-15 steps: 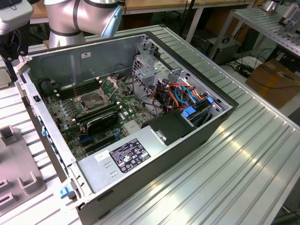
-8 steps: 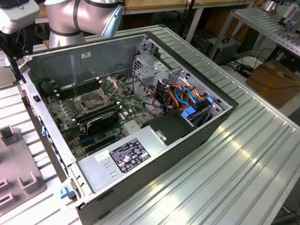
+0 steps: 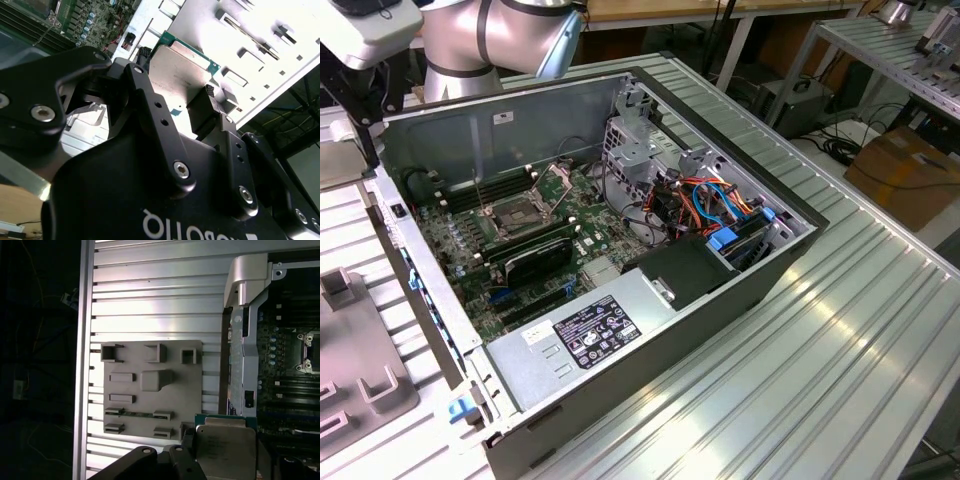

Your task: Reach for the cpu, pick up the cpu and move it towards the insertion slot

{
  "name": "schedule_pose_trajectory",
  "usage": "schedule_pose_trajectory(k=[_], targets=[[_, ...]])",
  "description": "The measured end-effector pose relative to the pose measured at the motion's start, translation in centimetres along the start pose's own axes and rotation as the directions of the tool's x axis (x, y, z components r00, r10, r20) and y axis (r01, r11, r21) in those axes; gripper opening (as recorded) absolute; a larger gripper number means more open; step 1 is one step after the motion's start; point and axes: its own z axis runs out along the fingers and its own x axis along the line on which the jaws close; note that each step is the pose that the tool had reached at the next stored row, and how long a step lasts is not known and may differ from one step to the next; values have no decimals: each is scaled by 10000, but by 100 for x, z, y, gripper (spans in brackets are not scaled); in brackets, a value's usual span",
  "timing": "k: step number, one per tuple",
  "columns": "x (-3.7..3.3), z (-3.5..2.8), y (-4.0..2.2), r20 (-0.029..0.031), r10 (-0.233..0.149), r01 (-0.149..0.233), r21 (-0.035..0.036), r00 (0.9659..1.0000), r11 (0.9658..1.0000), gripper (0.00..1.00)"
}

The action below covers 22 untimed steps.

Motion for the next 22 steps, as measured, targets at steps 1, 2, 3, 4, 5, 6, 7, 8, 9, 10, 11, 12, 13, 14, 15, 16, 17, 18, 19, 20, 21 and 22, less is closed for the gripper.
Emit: schedule_pose_trajectory(k=[1,2,3,4,5,6,7,8,9,10,11,12,13,14,15,16,17,18,19,20,21,22], targets=[[-16,-1,-1,-2,0,0,1,10000,10000,55],[-36,-1,-2,-2,0,0,0,10000,10000,55],[-52,-1,-3,-2,-1,1,0,10000,10000,55],[-60,-1,-3,-2,0,0,0,10000,10000,55],[-67,-1,-3,-2,0,0,0,10000,10000,55],[-86,-1,-4,-4,-1,1,0,10000,10000,55],[-98,-1,-4,-5,0,0,0,10000,10000,55],[-107,-1,-4,-6,0,0,0,10000,10000,55],[-115,-2,-3,-7,0,0,1,10000,10000,55],[-129,-2,-1,-8,0,0,1,10000,10000,55],[-139,-2,0,-9,0,0,1,10000,10000,55],[-146,-2,1,-9,0,0,1,10000,10000,55],[-161,-2,4,-13,0,0,1,10000,10000,55],[-172,-2,5,-19,-1,1,1,10000,10000,55],[-181,-2,6,-23,-1,1,1,10000,10000,55],[-197,-2,10,-32,0,0,1,10000,10000,55],[-206,-2,12,-36,0,0,2,10000,10000,55],[-220,-2,15,-43,0,0,2,10000,10000,55],[-237,-3,17,-52,1,-1,2,10000,10000,55],[-252,-3,19,-60,1,-1,2,10000,10000,55],[-275,-3,22,-72,1,-1,2,10000,10000,55],[-287,-3,24,-76,1,-1,2,10000,10000,55]])
